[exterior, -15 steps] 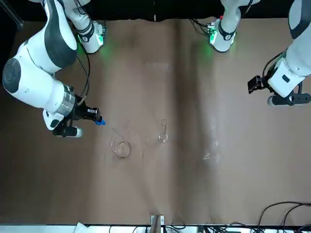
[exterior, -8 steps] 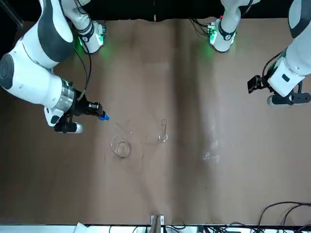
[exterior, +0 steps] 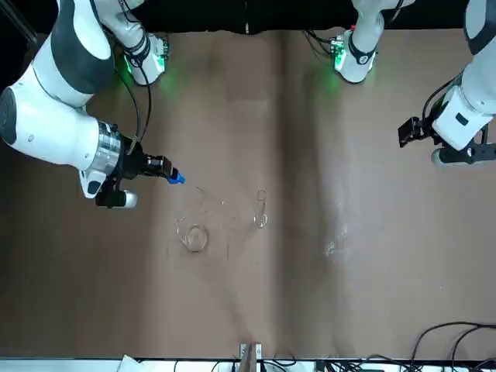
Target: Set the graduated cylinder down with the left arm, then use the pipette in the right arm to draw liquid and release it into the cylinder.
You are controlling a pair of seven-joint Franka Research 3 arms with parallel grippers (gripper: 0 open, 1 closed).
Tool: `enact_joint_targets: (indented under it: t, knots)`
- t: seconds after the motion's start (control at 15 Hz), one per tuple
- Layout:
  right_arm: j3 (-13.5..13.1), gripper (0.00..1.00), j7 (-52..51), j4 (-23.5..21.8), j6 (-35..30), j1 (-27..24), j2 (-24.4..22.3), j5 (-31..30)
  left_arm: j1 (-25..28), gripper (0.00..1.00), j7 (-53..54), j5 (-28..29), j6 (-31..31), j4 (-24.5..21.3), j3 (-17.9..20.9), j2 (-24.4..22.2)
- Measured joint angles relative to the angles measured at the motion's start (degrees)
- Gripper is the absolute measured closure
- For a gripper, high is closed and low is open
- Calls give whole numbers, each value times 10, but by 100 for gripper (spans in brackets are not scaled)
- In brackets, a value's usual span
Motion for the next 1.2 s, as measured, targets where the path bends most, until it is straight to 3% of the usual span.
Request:
enact_joint_targets:
  t: [0.33, 1.2]
  knots:
    - [2, 76, 8, 0, -1, 2, 0, 45, 0, 0, 0, 0, 0, 0, 0, 0]
    - [6, 76, 109, 25, 1, 60, -2, 48, -2, 0, 0, 0, 0, 0, -2, 0]
